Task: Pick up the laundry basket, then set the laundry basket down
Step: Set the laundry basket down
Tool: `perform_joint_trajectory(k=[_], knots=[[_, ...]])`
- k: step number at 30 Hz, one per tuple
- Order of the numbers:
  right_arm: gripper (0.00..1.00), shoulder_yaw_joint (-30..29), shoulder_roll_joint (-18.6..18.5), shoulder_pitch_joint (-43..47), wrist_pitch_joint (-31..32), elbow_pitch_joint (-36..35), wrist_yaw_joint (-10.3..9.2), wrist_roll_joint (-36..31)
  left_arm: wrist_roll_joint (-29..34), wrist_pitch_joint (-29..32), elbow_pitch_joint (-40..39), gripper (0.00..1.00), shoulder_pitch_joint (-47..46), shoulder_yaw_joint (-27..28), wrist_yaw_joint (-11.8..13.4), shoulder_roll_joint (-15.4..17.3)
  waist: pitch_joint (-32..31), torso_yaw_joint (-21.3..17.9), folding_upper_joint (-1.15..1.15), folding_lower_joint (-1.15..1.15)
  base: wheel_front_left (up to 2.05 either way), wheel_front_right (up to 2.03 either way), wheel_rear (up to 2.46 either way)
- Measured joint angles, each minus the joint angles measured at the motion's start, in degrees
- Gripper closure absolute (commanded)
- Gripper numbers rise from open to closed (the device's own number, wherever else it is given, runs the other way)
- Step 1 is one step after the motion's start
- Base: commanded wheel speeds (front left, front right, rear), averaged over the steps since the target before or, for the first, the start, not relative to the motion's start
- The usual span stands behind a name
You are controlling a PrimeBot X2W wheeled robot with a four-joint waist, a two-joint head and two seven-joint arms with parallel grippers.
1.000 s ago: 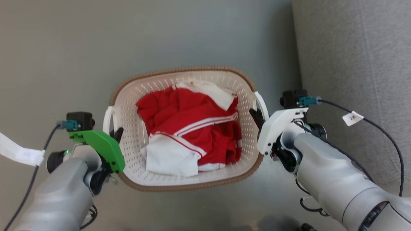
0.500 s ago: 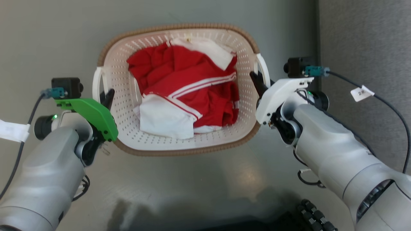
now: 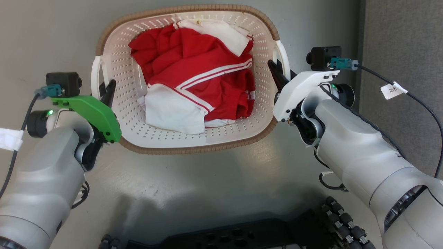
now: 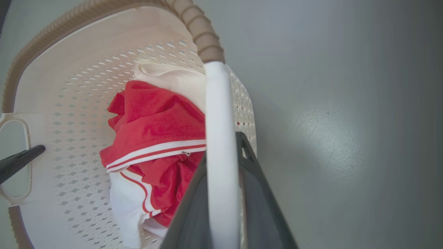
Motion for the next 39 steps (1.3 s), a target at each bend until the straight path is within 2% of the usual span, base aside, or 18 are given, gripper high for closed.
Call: perform_joint_trajectory(k=[12,13,14,15,27,39], knots=[[1.00,-2.3,0.2,-0.8,-0.4,-0.4,-1.58,-1.6,0.2,-1.9,0.0,1.00,-0.9,-1.0,0.0,0.2,2.1,-0.1,0.00,0.00,0.00,0.00,0.00],[0.71,-2.6,0.2,-0.8,-0.4,-0.5,-1.83,-1.8,0.2,-2.0,0.0,0.98,-0.9,-1.0,0.0,0.2,2.1,-0.2,0.00,-0.01,0.00,0.00,0.00],[0.71,-3.1,0.2,-0.8,-0.4,-0.7,-2.00,-2.0,0.2,-2.0,0.1,0.48,-1.0,-1.1,0.0,0.3,2.1,-0.2,0.00,0.00,0.00,0.00,0.00],[0.00,-3.5,0.2,-0.9,-0.4,-1.0,-1.99,-2.1,0.2,-2.0,0.3,0.00,-1.1,-1.3,0.0,0.3,2.1,-0.2,0.00,-0.01,0.00,0.00,0.00],[0.00,-5.6,-0.6,-0.8,-0.5,-0.9,-2.91,-3.0,0.4,-2.0,1.1,0.00,-1.1,-2.9,-0.2,0.3,0.7,-0.2,0.00,0.00,0.00,0.00,0.00],[0.00,-7.5,-0.6,2.0,-0.5,-1.1,-2.38,-4.7,0.0,-2.5,2.3,0.00,1.1,-3.1,-0.2,0.2,-4.5,-0.4,0.00,0.00,0.00,0.00,0.00]])
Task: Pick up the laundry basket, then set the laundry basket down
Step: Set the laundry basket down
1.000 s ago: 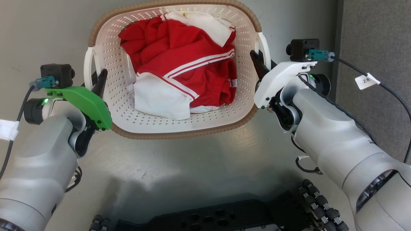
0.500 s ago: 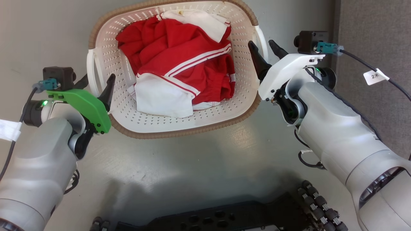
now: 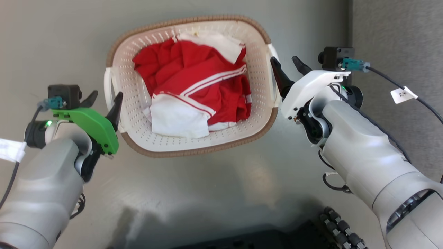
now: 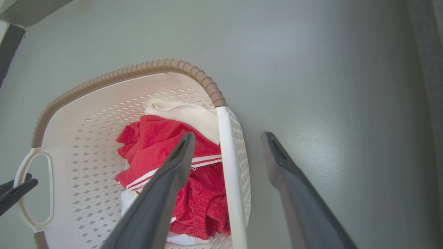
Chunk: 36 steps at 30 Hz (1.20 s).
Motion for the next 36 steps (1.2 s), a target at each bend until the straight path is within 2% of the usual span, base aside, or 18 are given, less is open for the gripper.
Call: perform_joint_trajectory(k=[5,16,36], knots=[[0.00,-1.4,0.0,0.9,0.0,-1.0,0.66,-1.1,-0.1,0.0,-0.6,0.00,1.3,0.8,0.0,0.1,-3.5,-0.2,0.00,0.00,0.00,0.00,0.00],[0.00,-7.4,-0.1,2.8,0.0,-4.5,1.36,-5.9,1.0,0.0,-6.9,0.00,1.5,8.5,0.0,1.4,-11.2,-0.5,0.00,0.00,0.00,0.00,0.00],[0.00,-20.2,-2.4,14.5,0.0,-19.8,1.48,-18.8,10.0,0.0,-19.8,0.00,13.5,25.0,0.0,0.9,-27.7,0.4,0.00,0.00,0.00,0.00,0.00]])
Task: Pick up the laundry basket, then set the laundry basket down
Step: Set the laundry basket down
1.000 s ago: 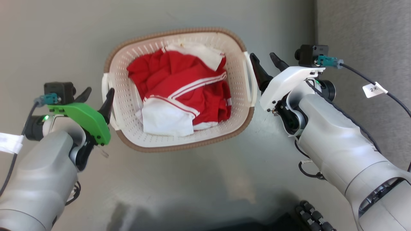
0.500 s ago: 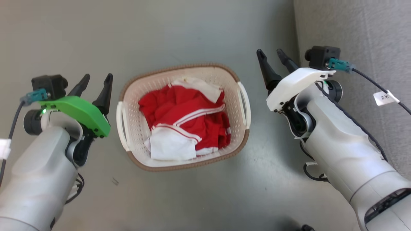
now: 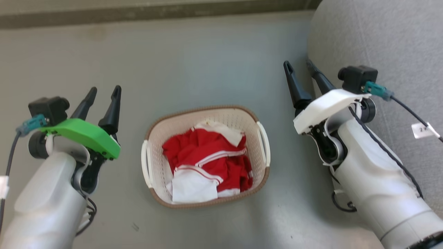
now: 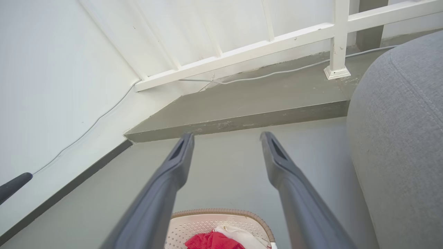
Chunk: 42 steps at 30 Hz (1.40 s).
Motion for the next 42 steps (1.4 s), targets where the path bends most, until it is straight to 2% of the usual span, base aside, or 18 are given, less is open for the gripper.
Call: perform_joint_trajectory(k=[9,16,22,29,42], knots=[[0.00,-4.7,0.1,7.2,0.0,-7.3,-0.07,-5.1,3.2,0.0,-5.5,0.00,8.5,8.5,0.0,-2.1,-7.5,0.2,0.00,0.00,0.00,0.00,0.00],[0.00,-6.9,0.0,13.5,0.0,-11.1,-0.15,-8.6,7.4,0.0,-10.3,0.00,13.9,12.0,0.1,-4.9,-13.1,0.1,0.00,0.00,0.00,0.00,0.00],[0.00,-9.4,-0.8,17.5,0.0,-14.3,-1.11,-10.7,11.2,0.0,-15.2,0.00,17.3,15.2,0.6,-5.4,-16.7,0.1,0.00,0.00,0.00,0.00,0.00],[0.00,-10.8,-1.0,21.1,0.0,-16.5,-1.11,-12.3,13.1,-0.2,-17.2,0.00,22.7,17.6,1.0,-6.0,-18.3,0.2,0.00,0.00,0.00,0.00,0.00],[0.00,-12.2,0.2,23.9,0.0,-19.3,-0.54,-15.0,16.7,-0.2,-20.2,0.00,26.5,19.7,1.0,-8.2,-18.4,-0.1,0.00,0.00,0.00,0.00,0.00]])
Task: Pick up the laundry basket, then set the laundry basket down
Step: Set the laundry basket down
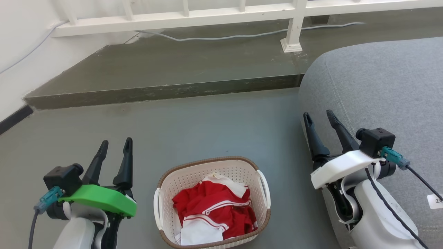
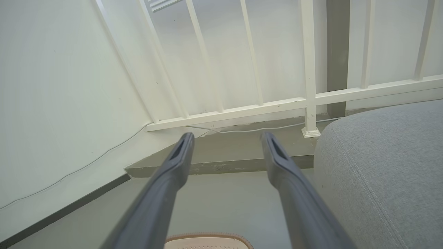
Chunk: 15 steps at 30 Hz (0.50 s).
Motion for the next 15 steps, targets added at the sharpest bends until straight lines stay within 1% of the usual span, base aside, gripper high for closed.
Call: perform_joint_trajectory(k=[6,8,13,15], knots=[[0.00,-0.8,0.2,0.6,0.0,-0.6,0.09,-1.0,1.5,0.0,-0.8,0.00,1.0,0.5,0.0,-0.5,0.0,-0.1,0.00,0.00,0.00,0.00,0.00],[0.00,-0.9,0.3,1.1,0.0,-0.7,0.53,-1.4,1.7,0.0,-0.8,0.00,1.3,0.8,0.0,-0.5,0.0,-0.2,0.00,0.00,0.00,0.00,0.00],[0.00,-1.2,0.4,1.2,0.0,-0.8,0.67,-1.9,2.2,0.0,-1.2,0.00,1.7,1.3,-0.1,-0.8,0.0,-0.3,0.00,0.00,0.00,0.00,0.00],[0.00,-1.4,0.5,1.3,0.0,-0.8,1.01,-2.1,2.5,0.0,-1.2,0.00,2.1,1.4,-0.3,-0.9,0.0,-0.4,0.00,0.00,0.00,0.00,0.00]])
